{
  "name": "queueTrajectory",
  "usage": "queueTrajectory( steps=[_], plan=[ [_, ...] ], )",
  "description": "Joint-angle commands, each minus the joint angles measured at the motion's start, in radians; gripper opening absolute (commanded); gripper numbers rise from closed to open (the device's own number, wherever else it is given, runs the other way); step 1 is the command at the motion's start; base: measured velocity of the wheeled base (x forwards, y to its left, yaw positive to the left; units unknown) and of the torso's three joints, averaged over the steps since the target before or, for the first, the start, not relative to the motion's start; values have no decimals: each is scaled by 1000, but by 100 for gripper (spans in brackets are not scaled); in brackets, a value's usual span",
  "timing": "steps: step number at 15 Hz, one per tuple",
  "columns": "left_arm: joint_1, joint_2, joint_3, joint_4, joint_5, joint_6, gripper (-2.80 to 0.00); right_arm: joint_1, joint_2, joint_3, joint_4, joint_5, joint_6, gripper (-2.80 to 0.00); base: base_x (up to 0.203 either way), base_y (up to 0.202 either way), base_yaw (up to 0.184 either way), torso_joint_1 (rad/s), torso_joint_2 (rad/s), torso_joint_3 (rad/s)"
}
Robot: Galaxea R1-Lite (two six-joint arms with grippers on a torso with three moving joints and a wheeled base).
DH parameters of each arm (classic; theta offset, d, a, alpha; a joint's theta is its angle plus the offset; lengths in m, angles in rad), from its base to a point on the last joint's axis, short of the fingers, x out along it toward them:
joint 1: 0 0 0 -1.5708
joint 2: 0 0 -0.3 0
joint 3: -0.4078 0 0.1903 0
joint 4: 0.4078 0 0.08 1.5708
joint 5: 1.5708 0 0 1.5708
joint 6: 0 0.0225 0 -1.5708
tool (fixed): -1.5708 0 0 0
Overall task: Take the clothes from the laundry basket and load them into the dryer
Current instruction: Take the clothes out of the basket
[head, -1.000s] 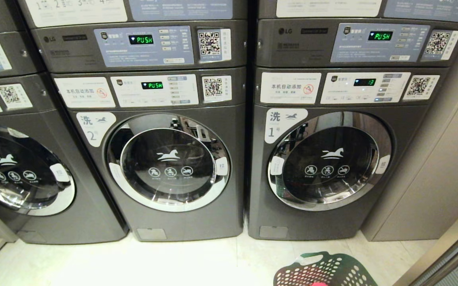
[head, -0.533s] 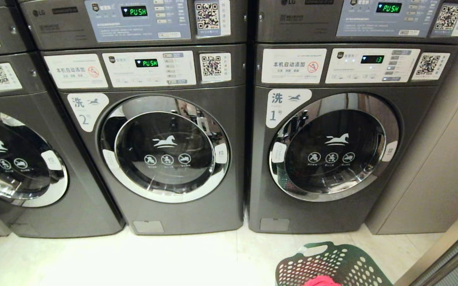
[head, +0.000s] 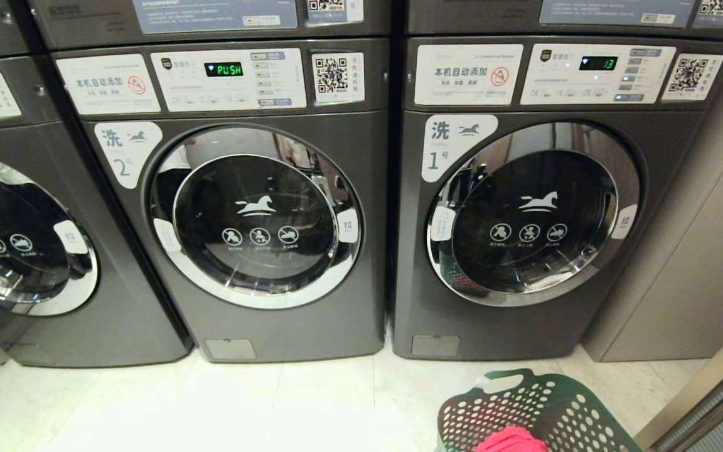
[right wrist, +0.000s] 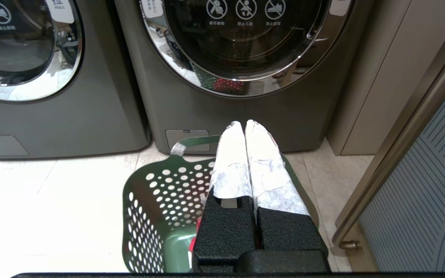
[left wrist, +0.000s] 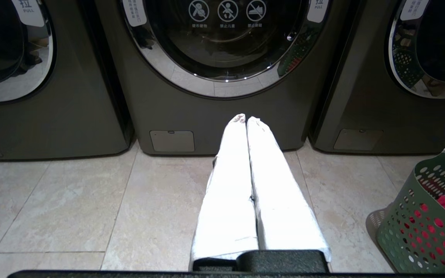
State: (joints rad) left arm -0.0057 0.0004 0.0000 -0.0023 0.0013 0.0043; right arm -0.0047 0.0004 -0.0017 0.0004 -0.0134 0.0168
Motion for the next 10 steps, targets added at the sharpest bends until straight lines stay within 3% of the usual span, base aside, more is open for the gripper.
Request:
queueTrajectory(
  steps=[1, 10],
  plan=[
    [0, 0, 0, 1, 0, 0, -280, 0, -2, 0, 1, 0, 0, -280, 0, 0, 0, 0, 0, 0],
    [0, 0, 0, 1, 0, -1, -280, 0, -2, 2, 0, 0, 0, -280, 0, 0, 0, 1, 41, 41]
  ],
)
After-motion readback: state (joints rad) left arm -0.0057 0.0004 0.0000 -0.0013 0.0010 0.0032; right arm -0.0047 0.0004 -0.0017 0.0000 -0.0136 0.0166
